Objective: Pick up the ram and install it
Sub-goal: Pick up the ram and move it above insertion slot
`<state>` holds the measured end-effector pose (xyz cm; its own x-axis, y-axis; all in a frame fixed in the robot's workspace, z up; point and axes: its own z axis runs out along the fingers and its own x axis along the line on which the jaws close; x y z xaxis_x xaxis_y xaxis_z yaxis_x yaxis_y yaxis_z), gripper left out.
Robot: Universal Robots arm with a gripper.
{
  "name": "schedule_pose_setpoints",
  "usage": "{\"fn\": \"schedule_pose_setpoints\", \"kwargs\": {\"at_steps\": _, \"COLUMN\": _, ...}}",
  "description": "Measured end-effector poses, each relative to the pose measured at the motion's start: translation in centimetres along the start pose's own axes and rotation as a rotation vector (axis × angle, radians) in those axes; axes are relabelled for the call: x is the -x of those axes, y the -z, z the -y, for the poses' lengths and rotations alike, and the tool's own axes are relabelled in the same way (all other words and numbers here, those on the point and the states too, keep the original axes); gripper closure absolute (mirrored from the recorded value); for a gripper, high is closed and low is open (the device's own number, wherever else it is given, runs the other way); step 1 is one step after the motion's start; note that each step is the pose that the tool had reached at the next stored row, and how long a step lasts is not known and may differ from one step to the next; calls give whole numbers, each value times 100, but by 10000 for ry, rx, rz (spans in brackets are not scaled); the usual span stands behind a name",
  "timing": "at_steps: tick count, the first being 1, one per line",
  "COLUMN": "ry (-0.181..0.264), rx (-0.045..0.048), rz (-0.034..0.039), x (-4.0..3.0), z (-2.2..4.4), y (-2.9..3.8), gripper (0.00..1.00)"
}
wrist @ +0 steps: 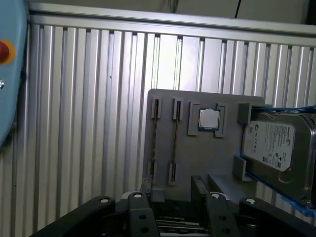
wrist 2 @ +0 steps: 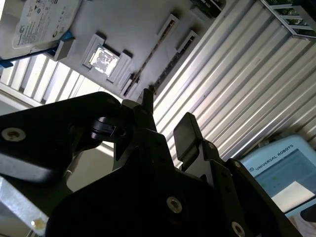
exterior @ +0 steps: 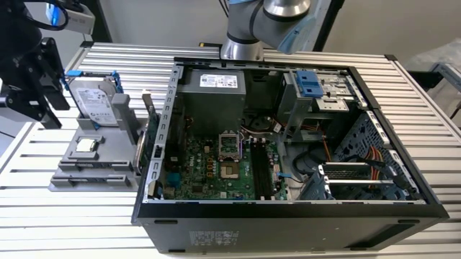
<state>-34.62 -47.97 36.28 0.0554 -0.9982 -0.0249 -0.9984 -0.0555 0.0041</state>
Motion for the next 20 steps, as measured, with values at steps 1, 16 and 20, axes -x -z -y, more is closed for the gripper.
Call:
{"fn": "schedule_pose_setpoints", "kwargs": {"at_steps": 1, "ry": 0, "rx": 0, "rz": -1, "x": 0, "z": 0, "y": -4, "gripper": 0}}
{"fn": "schedule_pose_setpoints", "kwargs": {"at_steps": 16, "ry": 0, "rx": 1, "rz": -9, "x": -1, "z": 0, "y": -53, "gripper": 0}}
{"fn": "schedule_pose_setpoints", "kwargs": {"at_steps": 20, "ry": 0, "rx": 1, "rz": -11, "x": -1, "z": 0, "y": -64, "gripper": 0}}
